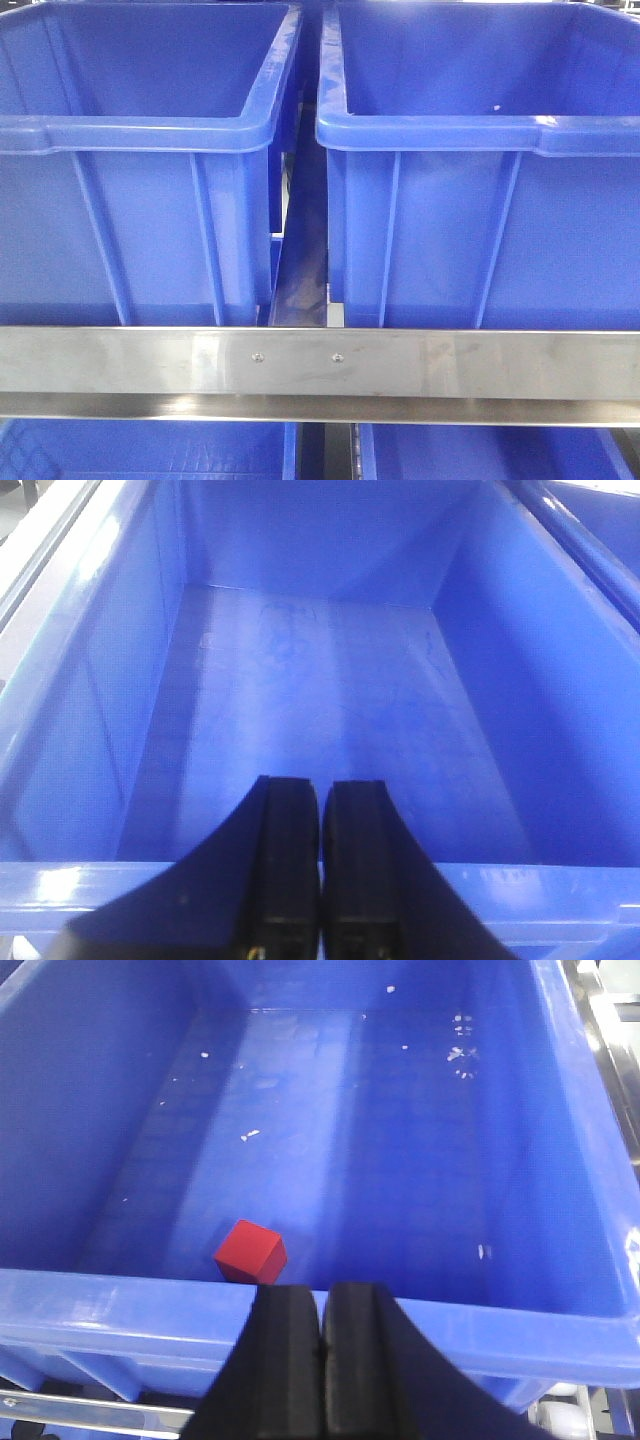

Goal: Sort and place red and blue blocks on shelf
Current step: 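Open the left gripper to drop the blue cube into the other bin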

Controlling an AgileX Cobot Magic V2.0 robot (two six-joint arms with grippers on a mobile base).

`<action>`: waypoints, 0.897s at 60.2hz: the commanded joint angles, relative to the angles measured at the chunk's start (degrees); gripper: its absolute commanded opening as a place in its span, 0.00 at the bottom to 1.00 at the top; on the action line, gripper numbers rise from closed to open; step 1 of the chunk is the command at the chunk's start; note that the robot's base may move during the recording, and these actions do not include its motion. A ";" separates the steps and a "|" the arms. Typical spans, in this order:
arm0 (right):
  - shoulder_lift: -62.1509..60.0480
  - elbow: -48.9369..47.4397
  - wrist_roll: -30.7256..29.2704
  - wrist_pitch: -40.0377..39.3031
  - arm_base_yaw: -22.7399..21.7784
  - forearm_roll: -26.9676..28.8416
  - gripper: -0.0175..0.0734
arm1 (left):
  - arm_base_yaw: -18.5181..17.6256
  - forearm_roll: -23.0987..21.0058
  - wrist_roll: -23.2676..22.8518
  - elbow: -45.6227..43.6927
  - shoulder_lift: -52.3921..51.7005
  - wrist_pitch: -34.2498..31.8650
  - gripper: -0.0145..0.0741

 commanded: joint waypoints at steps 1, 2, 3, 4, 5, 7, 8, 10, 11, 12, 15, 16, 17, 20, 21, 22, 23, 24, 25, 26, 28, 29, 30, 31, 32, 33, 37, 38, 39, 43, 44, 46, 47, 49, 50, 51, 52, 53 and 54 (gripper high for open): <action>-0.15 -1.65 -0.46 -5.21 -0.05 0.03 0.26 | -0.31 -0.31 -0.60 -1.67 -0.07 -5.39 0.31; -0.15 -1.65 -0.46 -5.21 -0.05 0.03 0.26 | -0.31 -0.31 -0.60 -1.67 -0.07 -5.39 0.31; -0.15 -1.65 -0.46 -5.21 -0.05 0.03 0.26 | -0.31 -0.31 -0.60 -1.67 -0.07 -5.39 0.31; -0.15 -1.65 -0.46 -5.21 -0.05 0.03 0.26 | -0.31 -0.31 -0.60 -1.67 -0.07 -5.39 0.31; -0.15 -1.65 -0.46 -5.21 -0.05 0.03 0.26 | -0.31 -0.31 -0.60 -1.67 -0.07 -5.39 0.31; -0.15 -1.65 -0.46 -5.21 -0.05 0.03 0.26 | -0.31 -0.31 -0.60 -1.67 -0.07 -5.39 0.31; -0.15 -1.65 -0.46 -5.21 -0.05 0.03 0.26 | -0.31 -0.31 -0.60 -1.67 -0.07 -5.39 0.31; -0.15 -1.65 -0.46 -5.21 -0.05 0.03 0.26 | -0.31 -0.31 -0.60 -1.67 -0.07 -5.39 0.31; -0.15 -1.65 -0.46 -5.21 -0.05 0.03 0.26 | -0.31 -0.31 -0.60 -1.67 -0.07 -5.39 0.31; -0.15 -1.65 -0.46 -5.21 -0.05 0.03 0.26 | -0.31 -0.31 -0.60 -1.67 -0.07 -5.39 0.31; -0.15 -1.65 -0.46 -5.21 -0.05 0.03 0.26 | -0.31 -0.31 -0.60 -1.67 -0.07 -5.39 0.31; -0.15 -1.65 -0.46 -5.21 -0.05 0.03 0.26 | -0.31 -0.31 -0.60 -1.67 -0.07 -5.39 0.31; -0.15 -1.65 -0.46 -5.21 -0.05 0.03 0.26 | -0.31 -0.31 -0.60 -1.67 -0.07 -5.39 0.31; -0.15 -1.65 -0.46 -5.21 -0.05 0.03 0.26 | -0.31 -0.31 -0.60 -1.67 -0.07 -5.39 0.31; -0.15 -1.65 -0.46 -5.21 -0.05 0.03 0.26 | -0.31 -0.31 -0.60 -1.67 -0.07 -5.39 0.31; -0.15 -1.65 -0.46 -5.21 -0.05 0.03 0.26 | -0.31 -0.31 -0.60 -1.67 -0.07 -5.39 0.31; -0.15 -1.65 -0.46 -5.21 -0.05 0.03 0.26 | -0.31 -0.31 -0.60 -1.67 -0.07 -5.39 0.31; -0.15 -1.65 -0.46 -5.21 -0.05 0.03 0.26 | -0.31 -0.31 -0.60 -1.67 -0.07 -5.39 0.31; -0.15 -1.65 -0.46 -5.21 -0.05 0.03 0.26 | -0.31 -0.31 -0.60 -1.67 -0.07 -5.39 0.31; -0.15 -1.65 -0.46 -5.21 -0.05 0.03 0.26 | -0.31 -0.31 -0.60 -1.67 -0.07 -5.39 0.31; -0.15 -1.65 -0.46 -5.21 -0.05 0.03 0.26 | -0.31 -0.31 -0.60 -1.67 -0.07 -5.39 0.31; -0.15 -1.65 -0.46 -5.21 -0.05 0.03 0.26 | -0.31 -0.31 -0.60 -1.67 -0.07 -5.39 0.31; -0.15 -1.65 -0.46 -5.21 -0.05 0.03 0.26 | -0.31 -0.31 -0.60 -1.67 -0.07 -5.39 0.31; -0.15 -1.65 -0.46 -5.21 -0.05 0.03 0.26 | -0.31 -0.31 -0.60 -1.67 -0.07 -5.39 0.31; -0.15 -1.65 -0.46 -5.21 -0.05 0.03 0.26 | -0.31 -0.31 -0.60 -1.67 -0.07 -5.39 0.31; -0.15 -1.65 -0.46 -5.21 -0.05 0.03 0.26 | -0.31 -0.31 -0.60 -1.67 -0.07 -5.39 0.31; -0.15 -1.65 -0.46 -5.21 -0.05 0.03 0.26 | -0.31 -0.31 -0.60 -1.67 -0.07 -5.39 0.31; -0.15 -1.65 -0.46 -5.21 -0.05 0.03 0.26 | -0.31 -0.31 -0.60 -1.67 -0.07 -5.39 0.31; -0.15 -1.65 -0.46 -5.21 -0.05 0.03 0.26 | -0.31 -0.31 -0.60 -1.67 -0.07 -5.39 0.31; -0.15 -1.65 -0.46 -5.21 -0.05 0.03 0.26 | -0.31 -0.31 -0.60 -1.67 -0.07 -5.39 0.31; -0.15 -1.65 -0.46 -5.21 -0.05 0.03 0.26 | -0.31 -0.31 -0.60 -1.67 -0.07 -5.39 0.31; -0.15 -1.65 -0.46 -5.21 -0.05 0.03 0.26 | -0.31 -0.31 -0.60 -1.67 -0.07 -5.39 0.31; -0.15 -1.65 -0.46 -5.21 -0.05 0.03 0.26 | -0.31 -0.31 -0.60 -1.67 -0.07 -5.39 0.31; -0.15 -1.65 -0.46 -5.28 -0.05 0.03 0.26 | -0.31 -0.31 -0.60 -1.67 -0.07 -5.39 0.31; -0.15 -1.65 -0.46 -5.28 -0.05 0.03 0.26 | -0.31 -0.31 -0.60 -1.67 -0.07 -5.39 0.31; -0.15 -1.65 -0.46 -5.35 -0.05 0.03 0.26 | -0.31 -0.31 -0.60 -1.67 -0.07 -5.39 0.31; -0.15 -1.65 -0.46 -5.40 -0.05 0.03 0.26 | -0.31 -0.31 -0.60 -1.67 -0.07 -5.39 0.31; -0.15 -1.65 -0.46 -5.40 -0.05 0.03 0.26 | -0.31 -0.31 -0.60 -1.67 -0.07 -5.39 0.31; -0.15 -1.65 -0.46 -5.40 -0.05 0.03 0.26 | -0.31 -0.31 -0.60 -1.67 -0.07 -5.39 0.31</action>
